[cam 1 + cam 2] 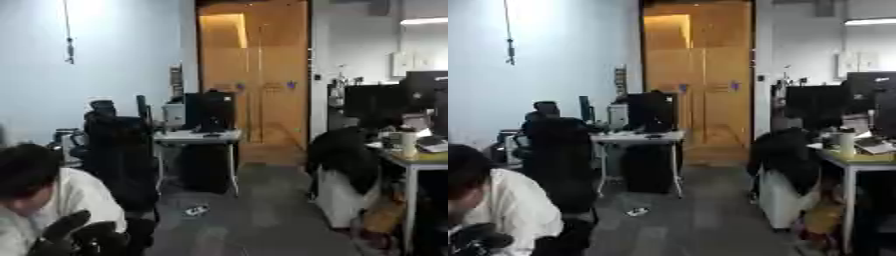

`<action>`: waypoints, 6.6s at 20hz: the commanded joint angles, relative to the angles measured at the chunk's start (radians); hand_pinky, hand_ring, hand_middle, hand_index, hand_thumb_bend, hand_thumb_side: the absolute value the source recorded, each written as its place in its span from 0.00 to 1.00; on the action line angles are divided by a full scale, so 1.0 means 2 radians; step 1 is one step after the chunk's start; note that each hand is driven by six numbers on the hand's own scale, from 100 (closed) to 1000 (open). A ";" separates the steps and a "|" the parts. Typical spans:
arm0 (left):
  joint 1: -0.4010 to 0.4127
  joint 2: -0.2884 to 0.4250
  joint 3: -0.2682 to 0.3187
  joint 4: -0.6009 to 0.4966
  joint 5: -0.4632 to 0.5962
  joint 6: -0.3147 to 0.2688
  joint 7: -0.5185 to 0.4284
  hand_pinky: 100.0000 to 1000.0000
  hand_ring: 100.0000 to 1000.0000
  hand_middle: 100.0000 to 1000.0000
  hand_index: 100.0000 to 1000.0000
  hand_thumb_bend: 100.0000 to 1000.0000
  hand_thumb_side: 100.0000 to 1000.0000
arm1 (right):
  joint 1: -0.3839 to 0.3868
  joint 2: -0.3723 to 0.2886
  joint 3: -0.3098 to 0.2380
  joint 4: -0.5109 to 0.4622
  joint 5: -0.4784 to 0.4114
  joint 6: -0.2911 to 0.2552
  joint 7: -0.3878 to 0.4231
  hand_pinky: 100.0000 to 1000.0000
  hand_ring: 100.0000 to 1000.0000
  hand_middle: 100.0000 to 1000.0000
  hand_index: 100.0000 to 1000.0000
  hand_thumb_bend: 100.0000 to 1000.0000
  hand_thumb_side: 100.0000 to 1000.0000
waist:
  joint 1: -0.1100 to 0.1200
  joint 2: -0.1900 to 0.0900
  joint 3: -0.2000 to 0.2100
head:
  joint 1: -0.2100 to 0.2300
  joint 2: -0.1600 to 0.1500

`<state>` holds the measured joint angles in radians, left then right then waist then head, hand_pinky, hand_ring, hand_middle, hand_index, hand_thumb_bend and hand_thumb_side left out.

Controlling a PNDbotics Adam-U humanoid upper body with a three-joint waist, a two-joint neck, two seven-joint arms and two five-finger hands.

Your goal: Pick up objects on the table and place them in the box.

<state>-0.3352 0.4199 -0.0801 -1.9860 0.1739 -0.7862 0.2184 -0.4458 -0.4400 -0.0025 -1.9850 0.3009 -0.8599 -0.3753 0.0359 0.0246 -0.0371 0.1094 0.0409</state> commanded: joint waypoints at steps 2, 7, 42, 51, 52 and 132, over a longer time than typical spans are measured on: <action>-0.005 0.010 0.003 -0.007 0.000 0.000 -0.001 0.66 0.71 0.82 0.80 0.43 1.00 | -0.005 -0.013 -0.002 -0.008 -0.002 -0.009 -0.009 0.26 0.41 0.49 0.51 0.00 0.96 | -0.001 -0.004 0.001 | 0.003 0.003; -0.005 0.010 0.004 -0.007 0.000 0.000 -0.001 0.66 0.71 0.82 0.80 0.43 1.00 | -0.005 -0.013 -0.002 -0.008 -0.001 -0.008 -0.008 0.26 0.41 0.49 0.51 0.00 0.95 | -0.001 -0.004 0.001 | 0.003 0.004; -0.039 0.112 0.001 -0.007 -0.035 0.157 -0.097 0.47 0.61 0.80 0.88 0.80 1.00 | 0.003 -0.008 -0.011 -0.008 0.009 0.005 -0.017 0.26 0.41 0.49 0.51 0.00 0.94 | 0.003 -0.001 -0.006 | 0.007 0.254; -0.084 0.213 -0.011 -0.007 -0.136 0.287 -0.237 0.48 0.65 0.83 0.91 0.98 1.00 | 0.007 -0.011 -0.008 -0.008 0.007 0.008 -0.014 0.26 0.41 0.49 0.51 0.00 0.94 | 0.007 -0.006 -0.008 | 0.012 0.256; -0.086 0.224 -0.014 -0.007 -0.150 0.300 -0.257 0.54 0.67 0.84 0.91 0.98 0.99 | 0.006 -0.011 -0.008 -0.008 0.007 0.008 -0.013 0.26 0.41 0.49 0.51 0.00 0.94 | 0.007 -0.006 -0.009 | 0.012 0.258; -0.285 0.186 -0.122 0.456 -0.516 0.255 -0.563 0.59 0.72 0.87 0.93 0.93 0.58 | -0.021 0.000 0.040 -0.008 -0.035 0.019 0.264 0.46 0.58 0.78 0.99 0.00 1.00 | 0.010 0.014 -0.038 | -0.082 0.237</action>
<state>-0.8823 0.7623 -0.3330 -1.0619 -0.8625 -0.2358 -0.8643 -0.4654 -0.4224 0.0784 -1.9850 0.2473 -0.8299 0.0966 0.0580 0.0625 -0.1145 -0.0293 0.5157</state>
